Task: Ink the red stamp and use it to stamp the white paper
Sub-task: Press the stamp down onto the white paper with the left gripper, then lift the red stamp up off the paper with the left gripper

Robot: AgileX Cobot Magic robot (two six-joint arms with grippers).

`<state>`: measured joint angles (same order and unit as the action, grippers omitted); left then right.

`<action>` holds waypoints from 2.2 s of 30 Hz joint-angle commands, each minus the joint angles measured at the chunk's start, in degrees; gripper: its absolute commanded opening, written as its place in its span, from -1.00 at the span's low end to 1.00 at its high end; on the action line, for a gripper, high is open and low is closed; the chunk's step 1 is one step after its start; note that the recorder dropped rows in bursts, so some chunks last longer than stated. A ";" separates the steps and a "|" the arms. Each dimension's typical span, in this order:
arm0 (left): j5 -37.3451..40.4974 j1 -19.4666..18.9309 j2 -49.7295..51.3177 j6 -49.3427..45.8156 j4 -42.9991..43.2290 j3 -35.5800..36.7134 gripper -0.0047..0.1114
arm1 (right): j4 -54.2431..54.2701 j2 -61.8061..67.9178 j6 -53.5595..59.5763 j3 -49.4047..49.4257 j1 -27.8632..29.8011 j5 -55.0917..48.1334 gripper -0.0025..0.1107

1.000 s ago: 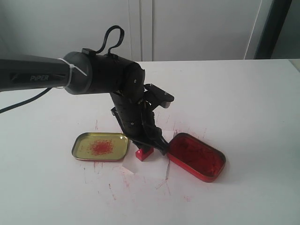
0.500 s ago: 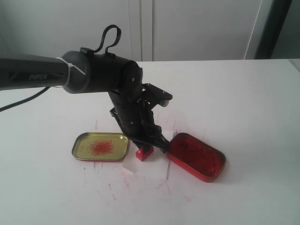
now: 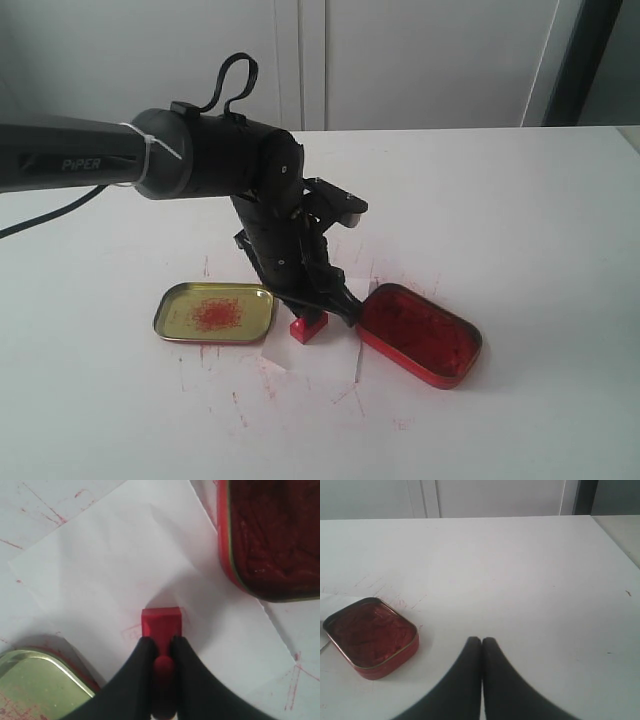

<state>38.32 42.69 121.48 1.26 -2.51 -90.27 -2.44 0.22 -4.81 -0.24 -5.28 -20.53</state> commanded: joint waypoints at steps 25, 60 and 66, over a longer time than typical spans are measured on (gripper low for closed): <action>-2.57 0.71 -0.20 0.23 -6.19 2.85 -0.92 | -0.40 -0.22 0.08 0.24 0.15 0.73 -0.96; -1.02 -4.59 -1.73 -12.26 -24.85 2.85 -0.92 | -0.40 -0.22 0.08 0.24 0.15 0.73 -0.96; 0.91 -4.85 -6.13 -11.80 -19.06 2.85 -0.92 | -0.40 -0.22 0.08 0.24 0.15 0.73 -0.96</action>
<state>37.76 38.03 117.49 -10.80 -22.36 -87.65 -2.44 0.22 -4.81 -0.24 -5.28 -20.53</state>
